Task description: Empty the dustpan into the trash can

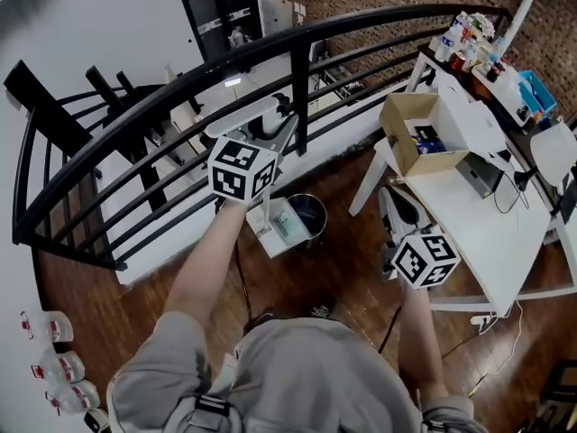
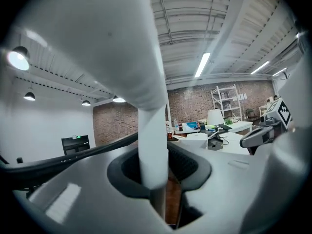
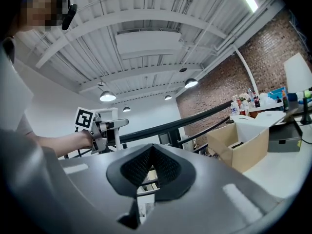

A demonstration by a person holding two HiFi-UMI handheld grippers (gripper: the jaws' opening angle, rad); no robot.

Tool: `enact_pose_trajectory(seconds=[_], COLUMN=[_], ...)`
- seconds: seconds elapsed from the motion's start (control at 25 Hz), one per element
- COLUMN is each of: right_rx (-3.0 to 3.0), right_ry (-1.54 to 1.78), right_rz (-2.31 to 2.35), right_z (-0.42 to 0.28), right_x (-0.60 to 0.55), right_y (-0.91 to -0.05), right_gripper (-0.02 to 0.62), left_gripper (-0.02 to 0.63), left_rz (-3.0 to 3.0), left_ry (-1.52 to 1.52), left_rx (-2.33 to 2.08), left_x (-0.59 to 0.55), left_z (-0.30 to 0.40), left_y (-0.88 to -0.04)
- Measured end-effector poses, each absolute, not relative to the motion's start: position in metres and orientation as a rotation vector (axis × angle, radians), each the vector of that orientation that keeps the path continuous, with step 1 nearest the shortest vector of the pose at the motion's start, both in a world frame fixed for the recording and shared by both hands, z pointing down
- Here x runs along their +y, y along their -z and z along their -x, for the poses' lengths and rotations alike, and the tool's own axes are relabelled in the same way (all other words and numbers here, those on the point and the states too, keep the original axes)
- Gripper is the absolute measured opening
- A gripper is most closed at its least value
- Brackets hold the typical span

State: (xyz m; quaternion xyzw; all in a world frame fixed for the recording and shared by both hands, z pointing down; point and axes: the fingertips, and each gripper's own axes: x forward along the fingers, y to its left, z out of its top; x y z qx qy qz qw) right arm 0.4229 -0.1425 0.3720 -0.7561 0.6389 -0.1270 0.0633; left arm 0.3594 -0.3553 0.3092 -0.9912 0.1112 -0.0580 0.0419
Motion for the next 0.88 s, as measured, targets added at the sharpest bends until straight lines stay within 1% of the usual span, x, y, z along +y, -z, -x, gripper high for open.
enact_pose_trajectory(seconds=[0.36, 0.64, 0.88], right_rx=[1.892, 1.841, 1.751], right_ry=[0.403, 0.399, 0.390], right_rz=[2.269, 2.380, 2.485], right_z=[-0.469, -0.506, -0.546], right_x=[-0.145, -0.145, -0.153], right_y=[-0.377, -0.375, -0.366], right_gripper=[0.000, 0.000, 0.000], left_gripper=[0.104, 0.103, 0.101], left_rz=[3.013, 2.988, 2.989], left_ry=[0.265, 0.359, 0.369], left_rx=[0.178, 0.030, -0.162], left_x=[-0.328, -0.298, -0.277], left_z=[-0.458, -0.547, -0.608], left_y=[-0.315, -0.336, -0.347])
